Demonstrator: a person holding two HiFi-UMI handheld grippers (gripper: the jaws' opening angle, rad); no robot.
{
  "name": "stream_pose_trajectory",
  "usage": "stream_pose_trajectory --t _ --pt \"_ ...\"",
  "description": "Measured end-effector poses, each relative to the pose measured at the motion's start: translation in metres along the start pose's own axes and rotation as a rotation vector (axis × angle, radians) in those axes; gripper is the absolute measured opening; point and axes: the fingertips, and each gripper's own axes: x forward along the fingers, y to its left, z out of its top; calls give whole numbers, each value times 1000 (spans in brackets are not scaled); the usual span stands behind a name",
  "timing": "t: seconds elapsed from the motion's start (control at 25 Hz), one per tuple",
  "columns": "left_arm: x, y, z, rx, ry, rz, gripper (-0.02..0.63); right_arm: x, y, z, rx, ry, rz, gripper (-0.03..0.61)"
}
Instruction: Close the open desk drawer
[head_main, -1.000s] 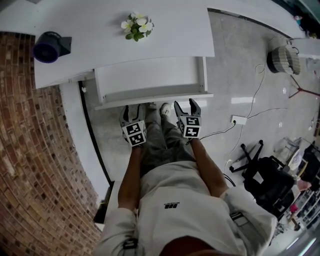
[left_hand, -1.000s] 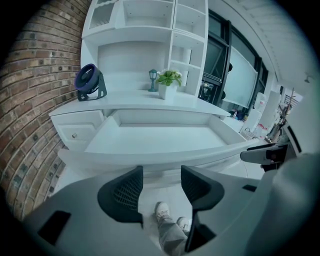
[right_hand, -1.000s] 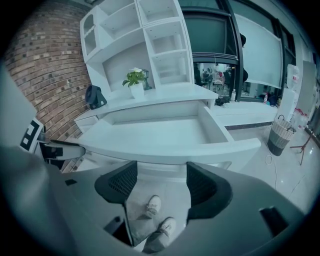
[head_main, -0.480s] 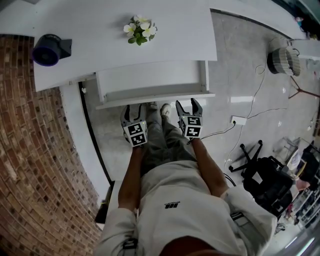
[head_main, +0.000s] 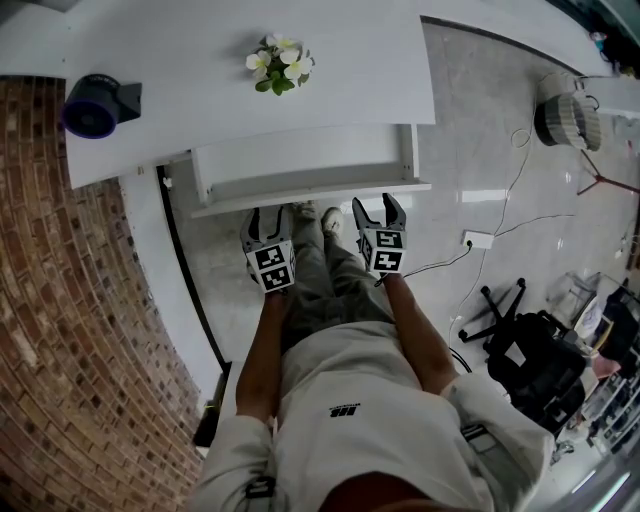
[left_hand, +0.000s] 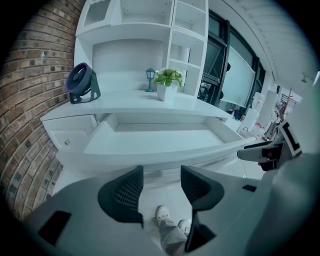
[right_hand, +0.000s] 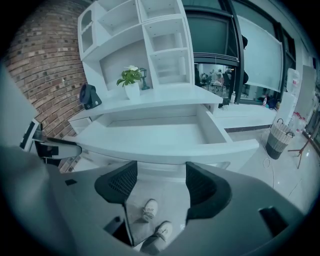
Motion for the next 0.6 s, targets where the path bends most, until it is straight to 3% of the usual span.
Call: stream_pose_trajectory --t 0.6 --pt "13 5 15 -1 -9 -12 244 15 -6 13 -4 -8 -14 299"
